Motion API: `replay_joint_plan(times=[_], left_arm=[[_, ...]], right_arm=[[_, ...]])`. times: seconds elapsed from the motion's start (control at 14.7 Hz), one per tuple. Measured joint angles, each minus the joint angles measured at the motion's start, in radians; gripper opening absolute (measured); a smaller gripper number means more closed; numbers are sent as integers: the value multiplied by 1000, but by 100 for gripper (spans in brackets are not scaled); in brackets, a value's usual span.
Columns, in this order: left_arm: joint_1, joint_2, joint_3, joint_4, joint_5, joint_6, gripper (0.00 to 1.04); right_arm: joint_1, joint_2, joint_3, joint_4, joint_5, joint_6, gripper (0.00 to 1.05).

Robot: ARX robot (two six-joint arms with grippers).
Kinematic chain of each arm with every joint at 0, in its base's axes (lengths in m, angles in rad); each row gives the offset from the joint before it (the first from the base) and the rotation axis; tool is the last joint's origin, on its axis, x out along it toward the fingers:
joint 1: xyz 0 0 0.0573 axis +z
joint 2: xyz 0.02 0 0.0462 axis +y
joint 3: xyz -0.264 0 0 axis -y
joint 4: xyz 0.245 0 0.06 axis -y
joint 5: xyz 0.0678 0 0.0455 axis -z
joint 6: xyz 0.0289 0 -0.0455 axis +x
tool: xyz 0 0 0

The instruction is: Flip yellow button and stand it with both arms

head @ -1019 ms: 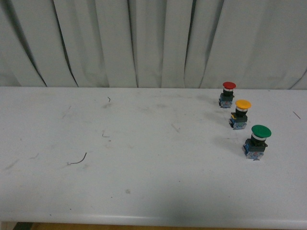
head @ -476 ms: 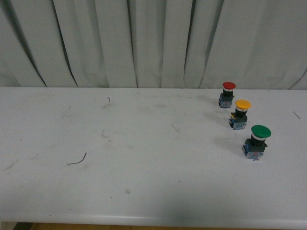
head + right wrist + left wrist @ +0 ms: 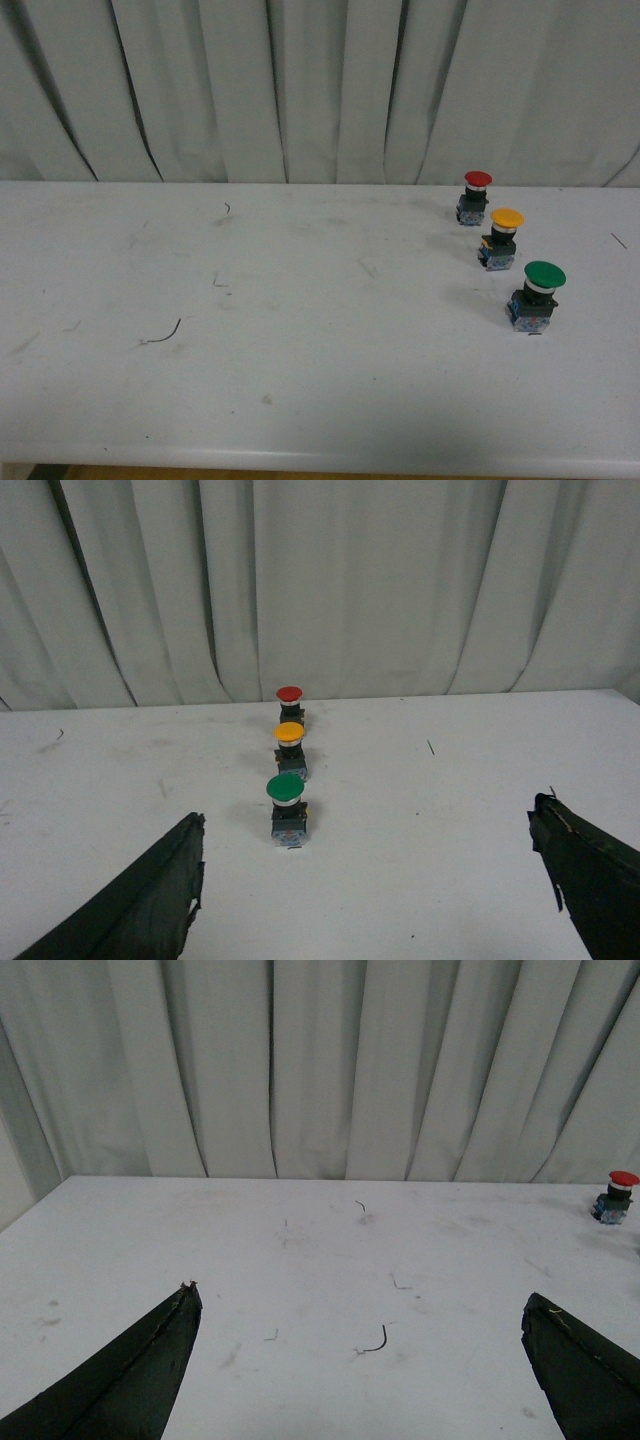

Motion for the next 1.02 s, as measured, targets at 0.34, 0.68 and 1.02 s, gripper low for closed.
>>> replay_joint_plan(times=[0.34,0.68,1.02], left_arm=[[0,0,0,0,0,0,98],[0,0,0,0,0,0,98],[0,0,0,0,0,0,98]], right_arm=[[0,0,0,0,0,0,98],[0,0,0,0,0,0,98],[0,0,0,0,0,0,98]])
